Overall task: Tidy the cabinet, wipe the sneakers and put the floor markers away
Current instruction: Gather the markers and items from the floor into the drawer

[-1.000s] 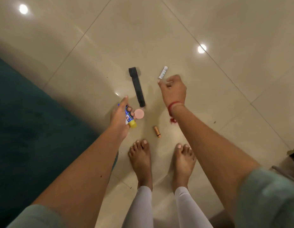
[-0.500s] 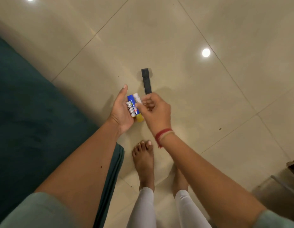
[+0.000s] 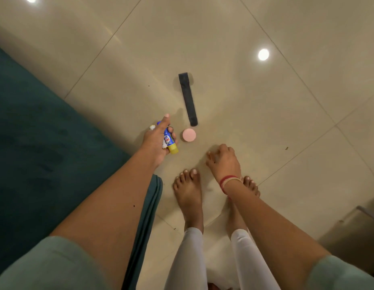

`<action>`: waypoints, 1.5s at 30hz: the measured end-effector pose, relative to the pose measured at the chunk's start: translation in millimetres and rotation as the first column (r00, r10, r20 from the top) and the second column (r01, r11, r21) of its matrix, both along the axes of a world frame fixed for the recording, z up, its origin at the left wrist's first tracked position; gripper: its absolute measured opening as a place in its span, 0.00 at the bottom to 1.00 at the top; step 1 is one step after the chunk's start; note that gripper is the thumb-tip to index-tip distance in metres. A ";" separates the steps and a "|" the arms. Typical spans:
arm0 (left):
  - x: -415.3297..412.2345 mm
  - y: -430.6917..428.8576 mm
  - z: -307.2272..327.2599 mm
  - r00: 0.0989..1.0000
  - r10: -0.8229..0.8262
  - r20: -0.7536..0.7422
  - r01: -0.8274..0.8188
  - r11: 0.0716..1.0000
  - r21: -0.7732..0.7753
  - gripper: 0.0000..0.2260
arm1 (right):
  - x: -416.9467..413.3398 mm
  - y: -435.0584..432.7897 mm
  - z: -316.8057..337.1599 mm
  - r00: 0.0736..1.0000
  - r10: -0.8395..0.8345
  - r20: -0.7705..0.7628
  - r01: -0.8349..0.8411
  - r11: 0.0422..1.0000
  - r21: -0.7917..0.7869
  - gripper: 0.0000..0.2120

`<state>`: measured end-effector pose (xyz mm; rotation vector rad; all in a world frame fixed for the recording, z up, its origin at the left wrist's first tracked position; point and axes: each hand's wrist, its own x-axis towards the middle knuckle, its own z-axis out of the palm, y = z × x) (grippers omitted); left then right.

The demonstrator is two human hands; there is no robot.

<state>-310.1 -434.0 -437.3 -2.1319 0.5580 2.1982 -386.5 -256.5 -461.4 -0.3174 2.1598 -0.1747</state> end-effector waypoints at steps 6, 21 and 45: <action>3.6 9.6 -6.0 0.999 -0.010 -0.048 0.013 0.998 0.066 0.26 | 7.4 13.3 -17.2 0.998 -0.001 -0.055 -0.005 0.993 -0.117 0.08; -22.7 16.7 36.4 0.986 -0.010 -0.165 0.019 0.998 0.056 0.16 | 19.6 -82.9 79.6 0.903 -0.388 0.186 0.422 0.714 -0.560 0.06; 19.0 -5.5 -1.4 0.977 -0.177 0.116 0.185 0.980 -0.066 0.17 | -4.1 -83.0 -7.6 0.993 0.072 -0.094 -0.110 0.851 -0.513 0.21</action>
